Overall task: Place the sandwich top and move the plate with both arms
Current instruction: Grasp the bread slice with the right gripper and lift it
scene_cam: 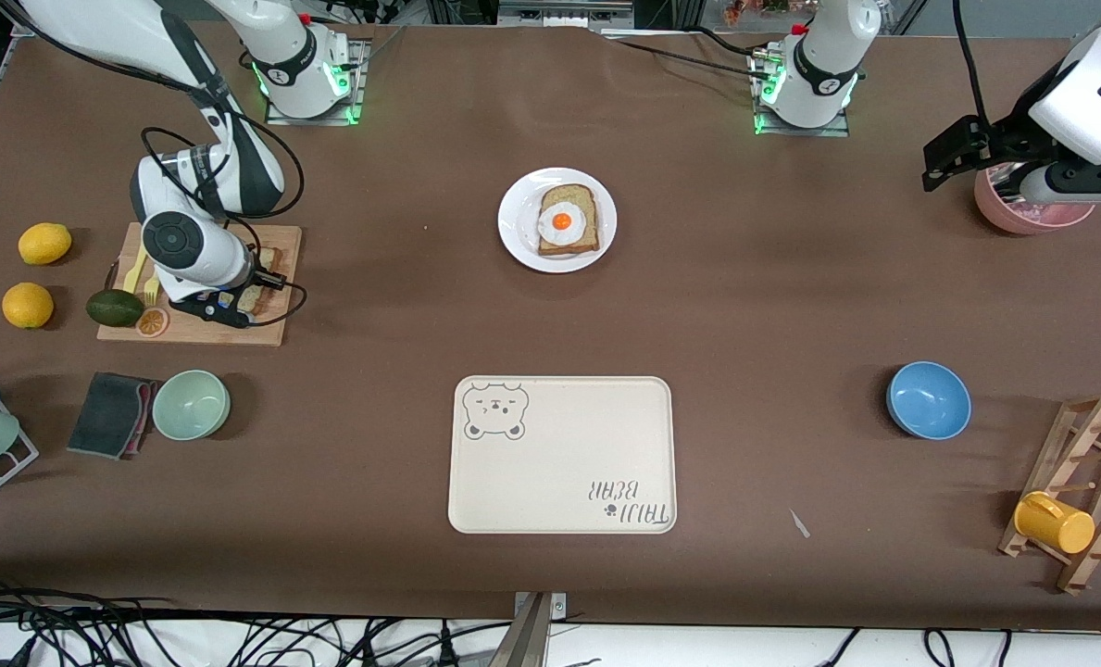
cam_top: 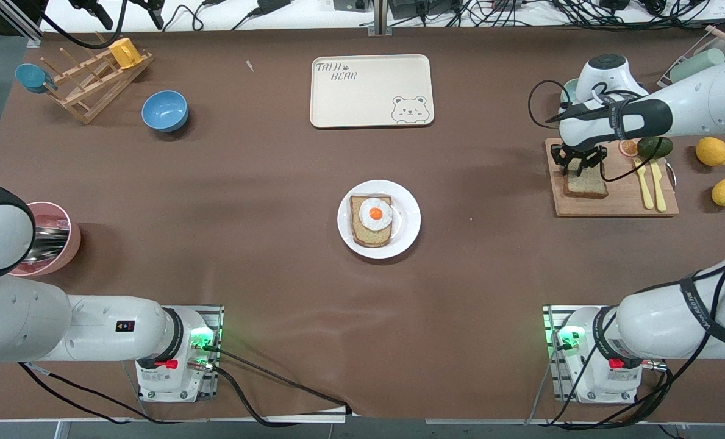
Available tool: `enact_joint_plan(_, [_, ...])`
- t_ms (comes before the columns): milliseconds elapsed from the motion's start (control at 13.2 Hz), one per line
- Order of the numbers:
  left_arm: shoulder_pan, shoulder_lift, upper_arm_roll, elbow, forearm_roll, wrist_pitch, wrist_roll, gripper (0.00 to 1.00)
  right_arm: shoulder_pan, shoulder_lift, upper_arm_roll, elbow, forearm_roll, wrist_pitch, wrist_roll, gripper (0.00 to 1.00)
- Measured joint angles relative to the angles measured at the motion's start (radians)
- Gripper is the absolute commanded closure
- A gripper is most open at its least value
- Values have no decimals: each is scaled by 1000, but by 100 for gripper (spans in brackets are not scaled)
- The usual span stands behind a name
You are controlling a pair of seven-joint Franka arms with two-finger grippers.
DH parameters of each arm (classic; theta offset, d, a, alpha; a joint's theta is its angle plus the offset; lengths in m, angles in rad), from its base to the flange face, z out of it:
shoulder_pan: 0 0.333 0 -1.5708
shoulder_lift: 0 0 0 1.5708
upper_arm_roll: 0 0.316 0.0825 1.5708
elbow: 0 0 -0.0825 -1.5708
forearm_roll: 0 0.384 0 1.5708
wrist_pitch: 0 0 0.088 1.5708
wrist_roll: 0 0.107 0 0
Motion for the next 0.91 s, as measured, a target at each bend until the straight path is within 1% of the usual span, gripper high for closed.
enact_joint_plan(304, [0,0,0,0,0,0,0,0,11,0,3,4,-20,-21,0,100])
enact_joint_plan(455, [0,1,0,0,0,0,0,0,13,0,5,19,-29,-71,-1,100])
enact_joint_plan(759, [15,11,1,0,0,2,0,0,17,0,12,88,-35,-184,-6,100])
enact_joint_plan(911, [18,15,1,0,0,3,0,0,18,0,42,131,-35,-231,-9,100])
